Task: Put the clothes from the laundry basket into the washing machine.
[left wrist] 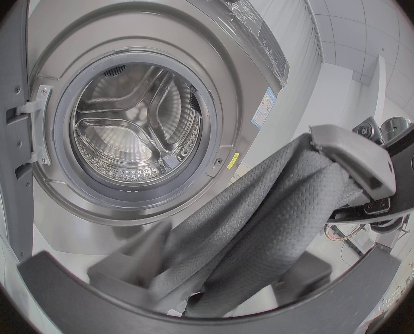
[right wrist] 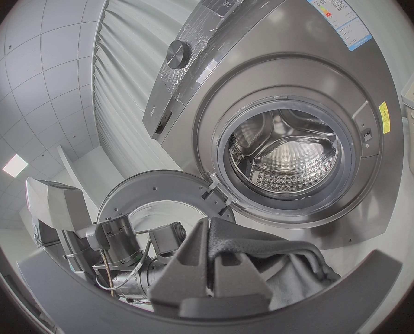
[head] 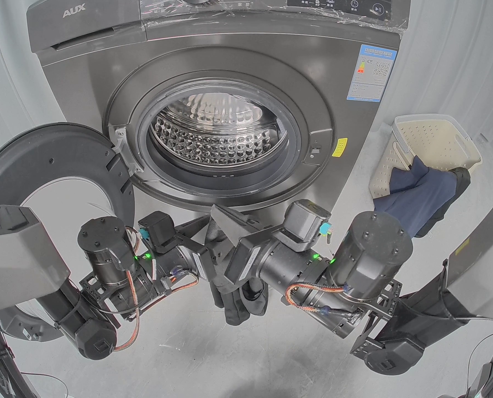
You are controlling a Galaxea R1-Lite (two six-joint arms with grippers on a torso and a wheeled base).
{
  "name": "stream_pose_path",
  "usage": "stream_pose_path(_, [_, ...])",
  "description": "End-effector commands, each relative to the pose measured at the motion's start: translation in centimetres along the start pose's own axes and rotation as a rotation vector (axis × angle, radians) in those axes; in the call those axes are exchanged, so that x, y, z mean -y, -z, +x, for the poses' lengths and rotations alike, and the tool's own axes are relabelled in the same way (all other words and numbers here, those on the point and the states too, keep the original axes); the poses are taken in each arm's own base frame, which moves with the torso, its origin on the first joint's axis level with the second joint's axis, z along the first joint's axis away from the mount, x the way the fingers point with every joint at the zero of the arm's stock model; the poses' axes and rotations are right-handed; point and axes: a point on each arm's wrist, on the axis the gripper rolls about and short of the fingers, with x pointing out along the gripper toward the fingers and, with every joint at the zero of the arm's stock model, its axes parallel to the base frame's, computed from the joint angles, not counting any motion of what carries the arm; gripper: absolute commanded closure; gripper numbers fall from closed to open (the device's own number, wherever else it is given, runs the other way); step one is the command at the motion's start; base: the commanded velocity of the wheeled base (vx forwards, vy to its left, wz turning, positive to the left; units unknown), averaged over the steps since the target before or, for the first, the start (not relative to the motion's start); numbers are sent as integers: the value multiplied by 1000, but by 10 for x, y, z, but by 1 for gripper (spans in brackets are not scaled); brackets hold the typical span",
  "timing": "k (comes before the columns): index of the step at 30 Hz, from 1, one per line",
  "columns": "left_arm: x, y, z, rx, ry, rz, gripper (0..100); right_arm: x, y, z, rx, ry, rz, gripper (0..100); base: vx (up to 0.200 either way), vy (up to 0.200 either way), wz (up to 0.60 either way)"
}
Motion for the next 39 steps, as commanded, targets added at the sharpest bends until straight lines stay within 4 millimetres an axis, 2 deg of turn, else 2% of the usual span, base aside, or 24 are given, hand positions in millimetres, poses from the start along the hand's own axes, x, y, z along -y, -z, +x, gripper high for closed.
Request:
stream_pose_path(1, [1, 0, 0, -2, 3, -1, 100, 0, 1, 0, -3, -1, 1, 100, 0, 0, 0])
stream_pose_path(6, [4, -6, -8, 10, 12, 12, 100, 1, 3, 0, -5, 11, -2, 100, 0, 0, 0])
stream_pose_path(10, [7, -11, -23, 2, 40, 15, 100, 2, 8, -2, -20, 14, -3, 100, 0, 0, 0])
stream_pose_path(11, [8, -14, -28, -1, 64, 17, 100, 2, 8, -4, -17, 13, -4, 0, 0, 0, 0])
stream_pose_path(13, [8, -17, -32, 3, 87, 19, 100, 3, 9, -7, -23, 11, -6, 0, 0, 0, 0])
stream_pose_path(15, [9, -25, -36, 24, 109, 19, 100, 6, 17, -23, -85, 18, -26, 0, 0, 0, 0])
stream_pose_path(18, [0, -36, -41, 65, 78, 29, 100, 11, 19, -64, -200, 15, -91, 0, 0, 0, 0])
stream_pose_path(19, [-1, -38, -42, 71, 76, 29, 100, 14, 19, -72, -227, 8, -102, 0, 0, 0, 0])
stream_pose_path(20, [-1, -41, -43, 82, 74, 29, 100, 14, 19, -72, -227, 8, -102, 0, 0, 0, 0])
stream_pose_path(21, [-1, -43, -44, 87, 72, 26, 100, 18, 19, -95, -284, -7, -126, 0, 0, 0, 0])
stream_pose_path(22, [-1, -46, -46, 97, 72, 27, 100, 21, 19, -108, -315, -5, -139, 0, 0, 0, 0])
stream_pose_path(23, [0, -48, -47, 104, 74, 28, 100, 23, 20, -116, -339, -1, -151, 0, 0, 0, 0])
stream_pose_path(24, [0, -48, -47, 104, 74, 28, 100, 23, 20, -116, -339, -1, -151, 0, 0, 0, 0])
stream_pose_path(25, [3, -54, -48, 130, 82, 32, 100, 29, 24, -130, -390, 16, -163, 0, 0, 0, 0])
stream_pose_path(27, [6, -60, -50, 152, 94, 25, 100, 36, 28, -139, -433, 25, -165, 0, 0, 0, 0])
stream_pose_path(29, [12, -68, -54, 183, 113, 11, 100, 43, 31, -138, -450, 54, -170, 0, 0, 0, 0])
stream_pose_path(32, [23, -76, -58, 211, 150, 6, 100, 62, 48, -123, -485, 111, -182, 0, 0, 0, 0])
stream_pose_path(39, [24, -77, -60, 217, 153, 7, 100, 79, 77, -95, -513, 127, -204, 0, 0, 0, 0])
